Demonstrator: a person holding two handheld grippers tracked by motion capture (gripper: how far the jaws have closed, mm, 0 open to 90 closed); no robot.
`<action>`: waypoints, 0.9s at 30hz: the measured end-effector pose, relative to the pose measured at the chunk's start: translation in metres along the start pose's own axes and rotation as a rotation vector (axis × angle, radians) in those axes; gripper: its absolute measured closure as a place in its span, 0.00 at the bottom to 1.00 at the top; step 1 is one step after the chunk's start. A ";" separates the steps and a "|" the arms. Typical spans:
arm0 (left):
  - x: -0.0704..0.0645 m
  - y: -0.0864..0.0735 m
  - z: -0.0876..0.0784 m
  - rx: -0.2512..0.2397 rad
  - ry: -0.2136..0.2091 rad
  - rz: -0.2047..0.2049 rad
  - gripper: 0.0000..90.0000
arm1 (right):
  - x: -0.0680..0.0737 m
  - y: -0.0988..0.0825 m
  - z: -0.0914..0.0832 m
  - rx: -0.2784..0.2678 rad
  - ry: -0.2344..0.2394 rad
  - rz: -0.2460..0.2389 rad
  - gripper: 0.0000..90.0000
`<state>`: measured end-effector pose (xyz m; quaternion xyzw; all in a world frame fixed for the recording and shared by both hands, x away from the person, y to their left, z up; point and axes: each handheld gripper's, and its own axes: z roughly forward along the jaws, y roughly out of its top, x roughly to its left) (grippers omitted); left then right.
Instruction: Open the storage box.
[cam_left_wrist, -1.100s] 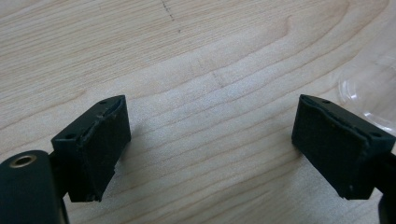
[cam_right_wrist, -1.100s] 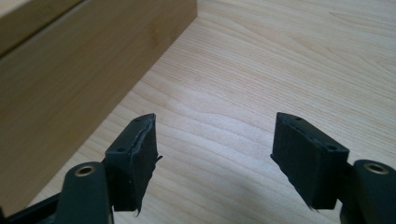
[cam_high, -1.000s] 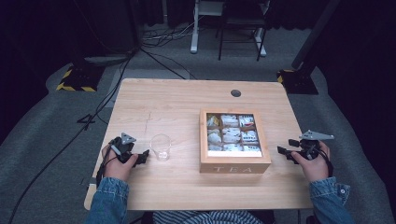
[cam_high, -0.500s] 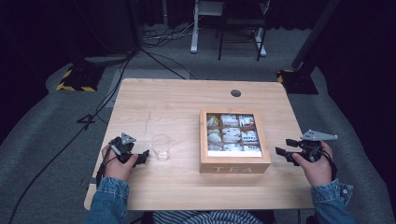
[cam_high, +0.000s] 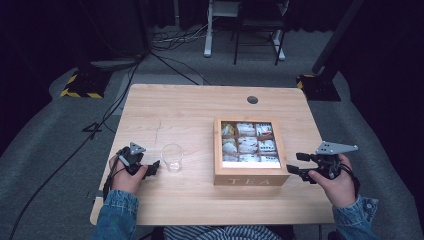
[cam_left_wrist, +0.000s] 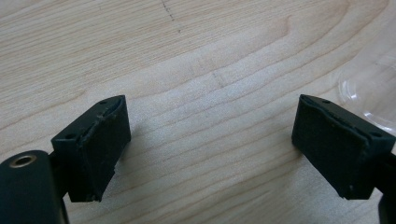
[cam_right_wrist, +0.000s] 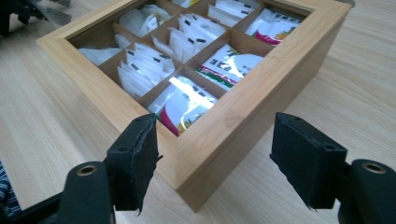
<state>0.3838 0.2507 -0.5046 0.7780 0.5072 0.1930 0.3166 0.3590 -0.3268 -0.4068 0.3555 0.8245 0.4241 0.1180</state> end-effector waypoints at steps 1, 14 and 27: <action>0.000 0.000 0.000 0.000 0.000 0.001 0.13 | 0.001 0.000 0.001 0.002 0.004 -0.003 0.34; 0.000 0.000 0.000 0.000 0.000 0.001 0.13 | 0.009 -0.003 0.017 0.075 0.024 -0.017 0.24; 0.000 0.000 0.000 0.000 0.000 0.000 0.13 | 0.012 -0.008 0.031 0.127 0.038 -0.024 0.23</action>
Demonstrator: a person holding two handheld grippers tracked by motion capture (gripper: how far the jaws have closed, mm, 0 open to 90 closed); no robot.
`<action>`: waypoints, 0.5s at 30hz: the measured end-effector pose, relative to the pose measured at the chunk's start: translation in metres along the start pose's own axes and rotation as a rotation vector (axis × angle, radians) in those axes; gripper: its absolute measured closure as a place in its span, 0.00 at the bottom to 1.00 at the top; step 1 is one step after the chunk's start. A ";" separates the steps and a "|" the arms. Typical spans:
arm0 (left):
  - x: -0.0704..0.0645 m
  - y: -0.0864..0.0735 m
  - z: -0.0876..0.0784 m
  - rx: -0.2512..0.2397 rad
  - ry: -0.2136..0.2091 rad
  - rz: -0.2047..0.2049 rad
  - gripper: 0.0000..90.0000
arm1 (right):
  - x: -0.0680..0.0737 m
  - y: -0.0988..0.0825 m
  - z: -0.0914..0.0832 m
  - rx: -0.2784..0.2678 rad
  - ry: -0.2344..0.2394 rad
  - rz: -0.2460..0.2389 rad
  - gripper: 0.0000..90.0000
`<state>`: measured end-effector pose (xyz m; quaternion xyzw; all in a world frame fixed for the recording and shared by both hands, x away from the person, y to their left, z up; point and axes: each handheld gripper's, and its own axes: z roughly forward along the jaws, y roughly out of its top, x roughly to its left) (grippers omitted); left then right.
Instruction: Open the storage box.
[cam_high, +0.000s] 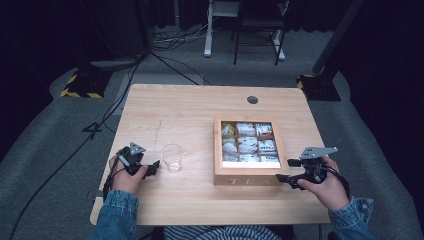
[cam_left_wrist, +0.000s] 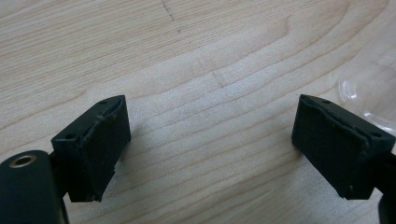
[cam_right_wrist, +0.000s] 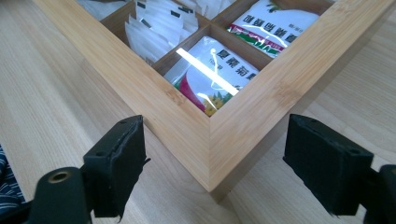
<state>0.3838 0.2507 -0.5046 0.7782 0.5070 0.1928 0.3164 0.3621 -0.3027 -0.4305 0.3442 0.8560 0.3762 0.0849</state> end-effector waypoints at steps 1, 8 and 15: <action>0.000 0.000 0.000 0.000 0.000 0.000 0.13 | 0.000 0.000 0.001 0.004 -0.001 -0.002 0.23; 0.000 0.000 0.000 0.000 0.000 0.000 0.13 | 0.002 -0.002 0.006 0.034 -0.022 -0.038 0.23; 0.000 0.000 0.000 0.002 0.001 0.000 0.13 | 0.003 -0.003 0.008 0.042 -0.035 -0.063 0.24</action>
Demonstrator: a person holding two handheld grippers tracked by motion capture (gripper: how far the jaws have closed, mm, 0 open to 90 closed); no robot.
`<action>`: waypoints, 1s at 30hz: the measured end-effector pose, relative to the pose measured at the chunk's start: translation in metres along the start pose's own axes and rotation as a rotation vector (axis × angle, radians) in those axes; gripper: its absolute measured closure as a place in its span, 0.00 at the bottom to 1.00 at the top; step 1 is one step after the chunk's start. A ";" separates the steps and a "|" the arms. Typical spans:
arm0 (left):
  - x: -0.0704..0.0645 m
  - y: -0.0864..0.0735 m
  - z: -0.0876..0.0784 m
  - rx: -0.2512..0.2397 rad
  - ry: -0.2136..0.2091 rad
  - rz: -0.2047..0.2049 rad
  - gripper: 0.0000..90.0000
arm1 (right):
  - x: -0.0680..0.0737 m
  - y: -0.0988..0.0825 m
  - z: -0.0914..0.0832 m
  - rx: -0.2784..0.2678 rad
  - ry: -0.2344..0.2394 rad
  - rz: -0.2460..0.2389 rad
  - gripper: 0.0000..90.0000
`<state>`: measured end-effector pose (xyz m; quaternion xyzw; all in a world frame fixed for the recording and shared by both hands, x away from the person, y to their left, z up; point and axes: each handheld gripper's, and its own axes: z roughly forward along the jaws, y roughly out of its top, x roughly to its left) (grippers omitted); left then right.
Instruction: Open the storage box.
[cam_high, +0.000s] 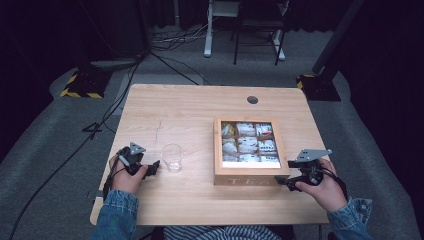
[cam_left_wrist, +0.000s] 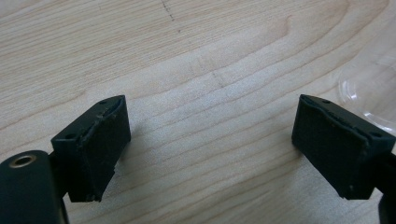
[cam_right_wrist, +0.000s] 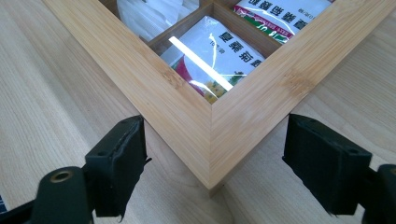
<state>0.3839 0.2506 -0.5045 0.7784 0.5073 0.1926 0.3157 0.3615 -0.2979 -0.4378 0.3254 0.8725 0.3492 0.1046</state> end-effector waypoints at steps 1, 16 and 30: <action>0.000 0.000 0.000 0.000 0.000 0.000 0.13 | 0.000 0.000 0.000 0.001 0.000 0.000 0.24; 0.000 0.000 0.000 0.001 0.000 0.000 0.13 | 0.003 0.004 -0.004 0.008 -0.018 -0.019 0.30; -0.002 0.001 0.001 0.000 -0.004 0.001 0.13 | 0.002 0.008 -0.011 -0.004 -0.006 0.002 0.31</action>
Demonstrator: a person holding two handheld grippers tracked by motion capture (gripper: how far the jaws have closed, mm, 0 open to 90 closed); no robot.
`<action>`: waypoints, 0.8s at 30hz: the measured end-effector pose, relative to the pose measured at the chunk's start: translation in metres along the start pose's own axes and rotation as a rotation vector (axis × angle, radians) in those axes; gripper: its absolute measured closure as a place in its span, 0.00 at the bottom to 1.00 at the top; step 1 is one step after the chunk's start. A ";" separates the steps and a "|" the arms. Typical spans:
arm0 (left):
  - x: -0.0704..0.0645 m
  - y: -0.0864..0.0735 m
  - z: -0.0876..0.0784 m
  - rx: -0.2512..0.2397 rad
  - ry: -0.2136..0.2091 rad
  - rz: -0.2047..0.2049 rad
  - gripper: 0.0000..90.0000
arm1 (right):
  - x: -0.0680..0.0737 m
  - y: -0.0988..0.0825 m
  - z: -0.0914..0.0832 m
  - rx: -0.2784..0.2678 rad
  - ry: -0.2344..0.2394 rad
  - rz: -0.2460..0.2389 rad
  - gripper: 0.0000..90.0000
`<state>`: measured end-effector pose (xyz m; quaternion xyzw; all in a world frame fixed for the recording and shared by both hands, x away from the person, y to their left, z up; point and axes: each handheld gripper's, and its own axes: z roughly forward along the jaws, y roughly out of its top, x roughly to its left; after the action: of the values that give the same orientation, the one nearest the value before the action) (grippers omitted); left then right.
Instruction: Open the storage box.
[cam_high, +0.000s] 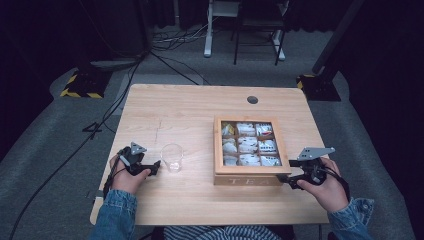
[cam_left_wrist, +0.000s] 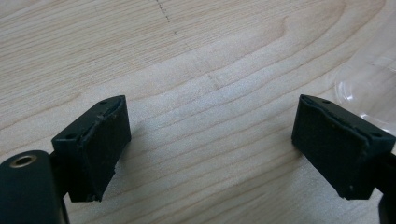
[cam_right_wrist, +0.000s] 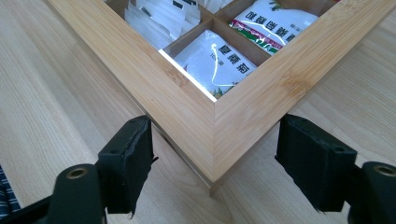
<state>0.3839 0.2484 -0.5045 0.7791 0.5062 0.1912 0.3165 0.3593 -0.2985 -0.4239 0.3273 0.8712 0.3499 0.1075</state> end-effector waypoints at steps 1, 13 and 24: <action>0.000 0.000 0.000 -0.001 0.001 -0.001 0.13 | 0.000 0.000 -0.001 -0.004 0.002 0.006 0.31; -0.001 -0.001 -0.001 -0.006 0.009 -0.020 0.17 | 0.005 0.007 -0.012 -0.035 -0.059 -0.042 0.31; -0.001 0.000 -0.002 -0.007 0.010 -0.019 0.21 | 0.008 0.014 -0.023 -0.103 -0.102 -0.075 0.31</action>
<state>0.3823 0.2485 -0.5032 0.7723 0.5143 0.1939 0.3185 0.3507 -0.2981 -0.3976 0.3057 0.8570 0.3730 0.1814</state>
